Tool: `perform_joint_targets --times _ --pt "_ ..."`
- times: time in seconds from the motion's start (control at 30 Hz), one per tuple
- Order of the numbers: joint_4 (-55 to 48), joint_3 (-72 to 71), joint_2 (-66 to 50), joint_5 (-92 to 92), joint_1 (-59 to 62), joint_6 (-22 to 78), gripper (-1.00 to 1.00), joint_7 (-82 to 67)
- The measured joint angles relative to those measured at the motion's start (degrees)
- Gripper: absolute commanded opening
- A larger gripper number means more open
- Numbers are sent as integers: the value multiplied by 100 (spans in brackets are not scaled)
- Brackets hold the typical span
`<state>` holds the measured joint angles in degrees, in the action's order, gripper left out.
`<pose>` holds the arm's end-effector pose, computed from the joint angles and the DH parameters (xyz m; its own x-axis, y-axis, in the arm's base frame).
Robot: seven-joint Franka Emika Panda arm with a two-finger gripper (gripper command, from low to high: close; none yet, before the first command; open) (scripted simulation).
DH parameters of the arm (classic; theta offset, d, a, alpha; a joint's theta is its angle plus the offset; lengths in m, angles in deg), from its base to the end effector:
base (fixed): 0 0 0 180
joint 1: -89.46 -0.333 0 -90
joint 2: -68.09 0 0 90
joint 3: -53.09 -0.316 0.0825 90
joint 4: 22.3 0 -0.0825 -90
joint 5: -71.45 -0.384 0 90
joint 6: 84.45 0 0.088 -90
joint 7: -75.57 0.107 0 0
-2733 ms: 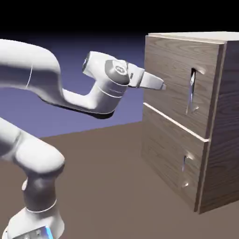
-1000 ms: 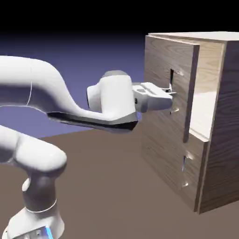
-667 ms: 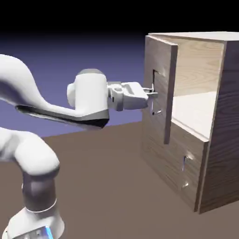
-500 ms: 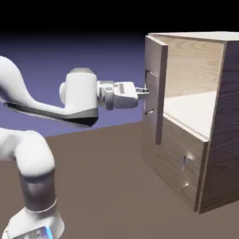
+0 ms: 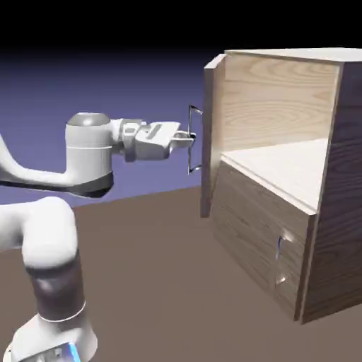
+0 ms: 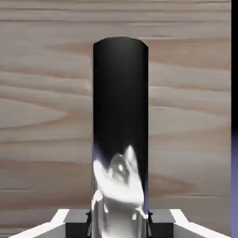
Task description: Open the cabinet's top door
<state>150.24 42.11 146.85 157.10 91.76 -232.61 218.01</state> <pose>0.2327 0.0531 0.5172 -0.3799 -0.5950 0.7083 -0.3799 -0.5978 -0.7060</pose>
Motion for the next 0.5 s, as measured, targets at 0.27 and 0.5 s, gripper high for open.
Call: perform_joint_targets --times 0.27,0.5 --pt "74 -1339 528 -1998 -878 1653 -100 -766" --pt "-463 -2792 323 -3477 -1272 3268 -100 -903"
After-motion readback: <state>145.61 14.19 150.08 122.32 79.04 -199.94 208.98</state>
